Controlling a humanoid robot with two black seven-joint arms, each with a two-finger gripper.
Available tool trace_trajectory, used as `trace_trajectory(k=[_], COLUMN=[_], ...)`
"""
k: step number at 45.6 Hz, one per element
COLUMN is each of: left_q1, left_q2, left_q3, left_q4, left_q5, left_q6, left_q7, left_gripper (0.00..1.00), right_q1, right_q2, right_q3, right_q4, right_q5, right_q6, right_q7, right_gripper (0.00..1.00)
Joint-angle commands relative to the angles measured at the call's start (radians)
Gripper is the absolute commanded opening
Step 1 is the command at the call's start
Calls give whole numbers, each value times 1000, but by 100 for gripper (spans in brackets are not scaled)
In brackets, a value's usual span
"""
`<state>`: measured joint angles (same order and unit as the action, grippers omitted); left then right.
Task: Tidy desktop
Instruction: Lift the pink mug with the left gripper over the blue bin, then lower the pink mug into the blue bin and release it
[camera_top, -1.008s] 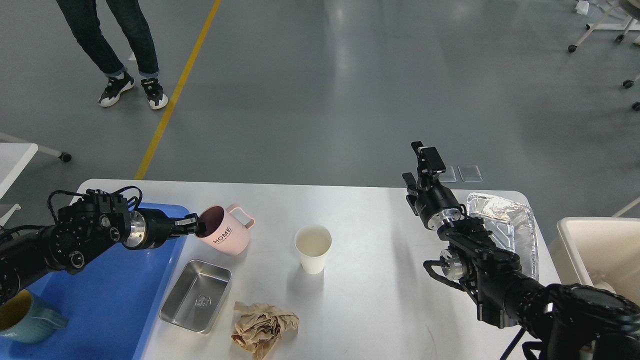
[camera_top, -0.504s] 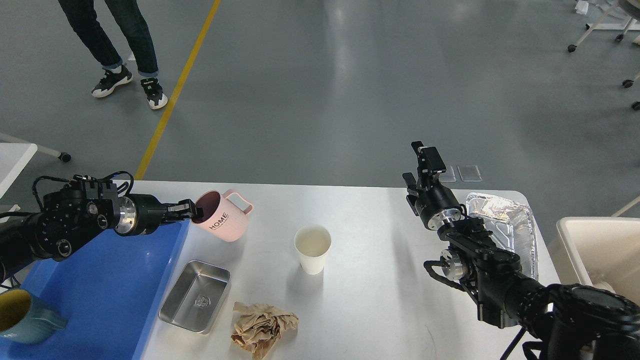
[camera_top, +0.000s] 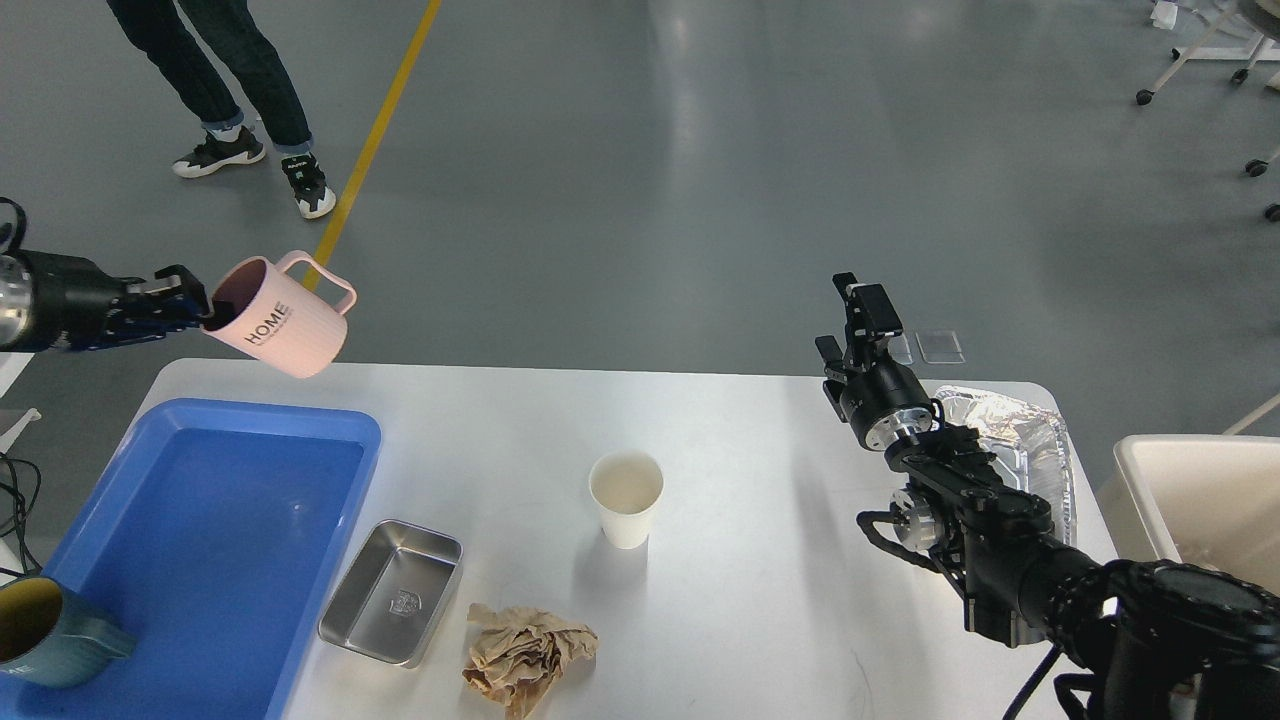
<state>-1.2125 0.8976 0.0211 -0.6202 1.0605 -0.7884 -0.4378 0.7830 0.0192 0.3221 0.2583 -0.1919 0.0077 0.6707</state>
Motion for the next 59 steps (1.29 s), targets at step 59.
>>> trace_trajectory(k=[59], left_q1=[485], left_q2=[433], left_q3=[57], left_q4=[-665], left_q5=[219], left_q6=[356], left_q7=[59], left_gripper=[0], right_q1=[47], right_q2=[1], right_q3=[0], right_q4=[1], right_q5=[0], right_q6=[0], right_q7=[-3], right_gripper=[100])
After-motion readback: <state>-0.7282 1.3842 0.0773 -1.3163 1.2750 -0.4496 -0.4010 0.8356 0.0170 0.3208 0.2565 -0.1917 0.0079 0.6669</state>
